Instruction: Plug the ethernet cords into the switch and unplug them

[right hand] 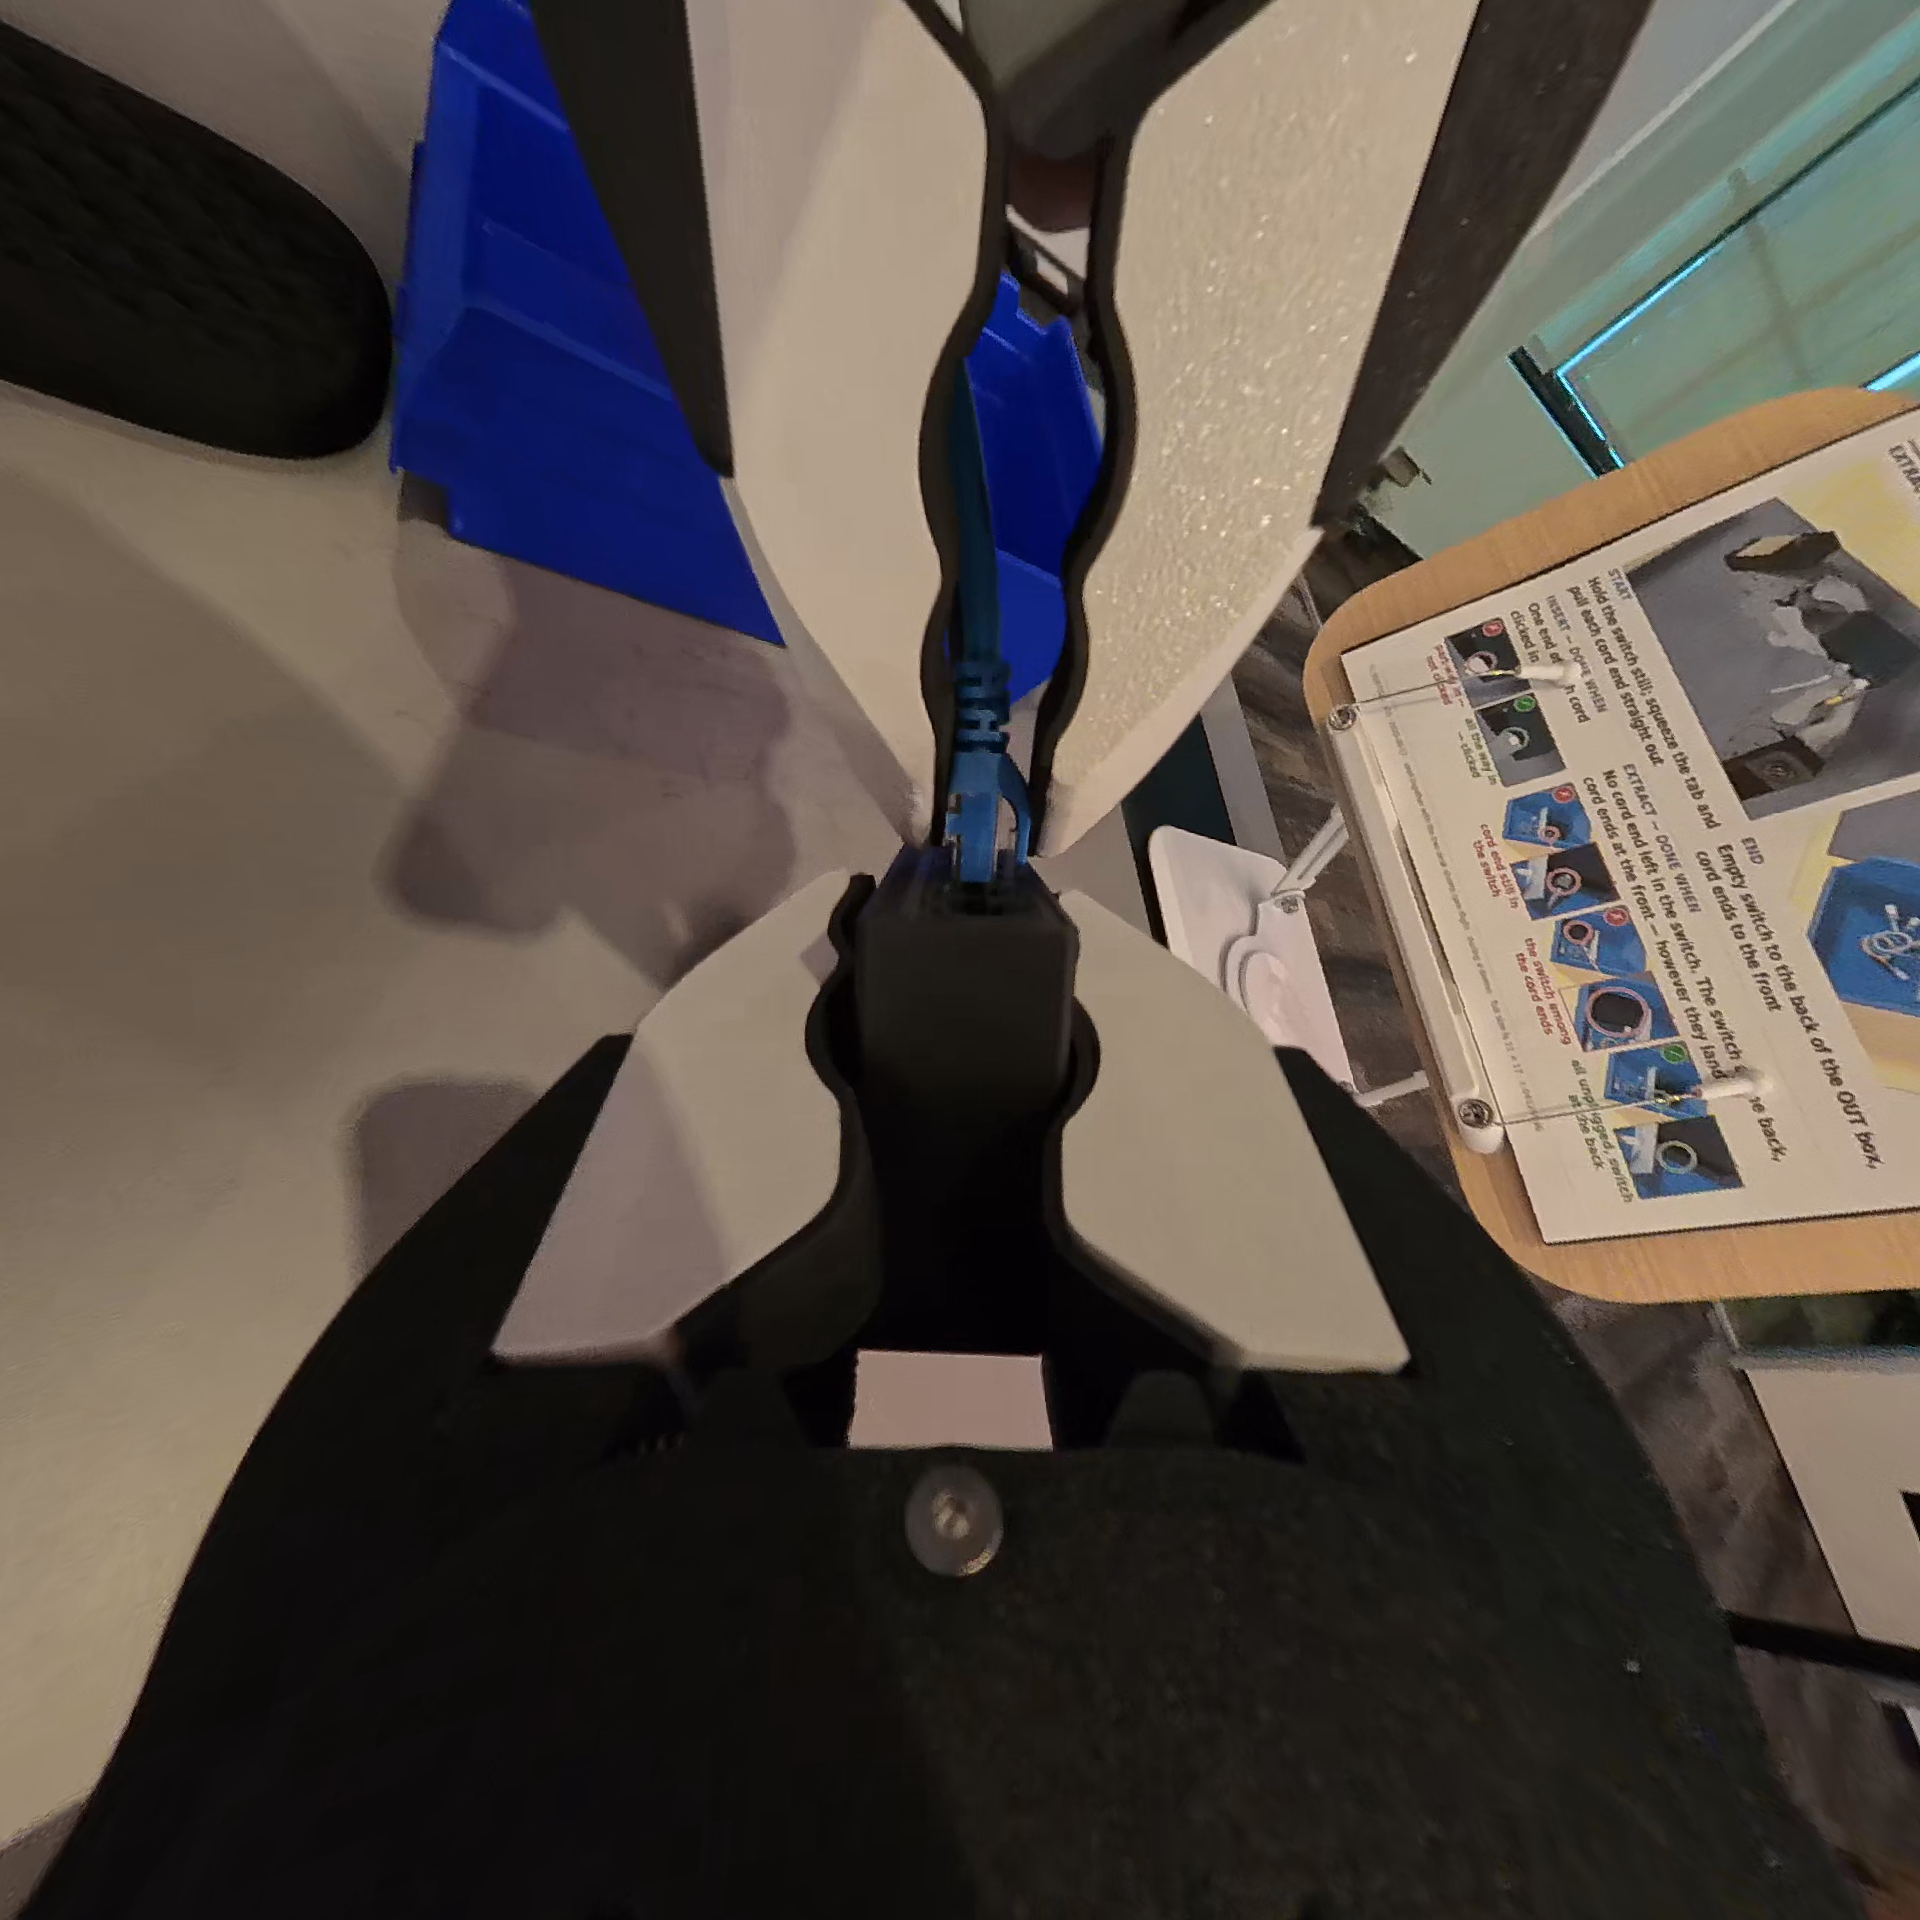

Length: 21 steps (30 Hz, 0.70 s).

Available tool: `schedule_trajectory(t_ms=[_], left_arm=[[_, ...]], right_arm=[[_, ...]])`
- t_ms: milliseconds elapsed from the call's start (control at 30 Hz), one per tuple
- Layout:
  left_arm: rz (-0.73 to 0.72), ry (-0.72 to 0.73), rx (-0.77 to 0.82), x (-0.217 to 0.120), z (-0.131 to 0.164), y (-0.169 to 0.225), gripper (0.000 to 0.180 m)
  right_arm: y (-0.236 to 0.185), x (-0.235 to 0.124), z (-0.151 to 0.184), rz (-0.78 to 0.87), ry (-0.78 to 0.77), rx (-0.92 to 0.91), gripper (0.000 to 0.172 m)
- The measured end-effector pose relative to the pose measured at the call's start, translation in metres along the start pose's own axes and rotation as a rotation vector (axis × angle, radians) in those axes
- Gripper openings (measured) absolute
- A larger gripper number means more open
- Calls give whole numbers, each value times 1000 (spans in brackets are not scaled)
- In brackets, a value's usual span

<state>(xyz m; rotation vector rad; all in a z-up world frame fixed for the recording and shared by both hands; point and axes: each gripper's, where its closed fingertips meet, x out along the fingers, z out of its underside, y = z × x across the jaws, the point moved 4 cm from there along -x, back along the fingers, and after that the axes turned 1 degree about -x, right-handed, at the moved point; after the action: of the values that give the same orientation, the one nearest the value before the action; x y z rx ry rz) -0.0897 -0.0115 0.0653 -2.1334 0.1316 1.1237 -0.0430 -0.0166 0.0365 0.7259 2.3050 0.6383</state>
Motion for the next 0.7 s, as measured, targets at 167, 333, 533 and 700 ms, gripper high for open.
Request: schedule_trajectory(t_ms=[167,333,533,700], left_arm=[[-22,-2,67,0,-3,-2,13],[17,96,17,2,-7,-5,13],[82,221,-100,3,-5,-7,13],[42,200,-67,3,-6,-6,12]], right_arm=[[3,-4,0,30,-1,-14,29],[5,-8,1,39,20,-21,30],[5,-8,2,22,56,-14,30],[6,-8,2,15,84,4,30]])
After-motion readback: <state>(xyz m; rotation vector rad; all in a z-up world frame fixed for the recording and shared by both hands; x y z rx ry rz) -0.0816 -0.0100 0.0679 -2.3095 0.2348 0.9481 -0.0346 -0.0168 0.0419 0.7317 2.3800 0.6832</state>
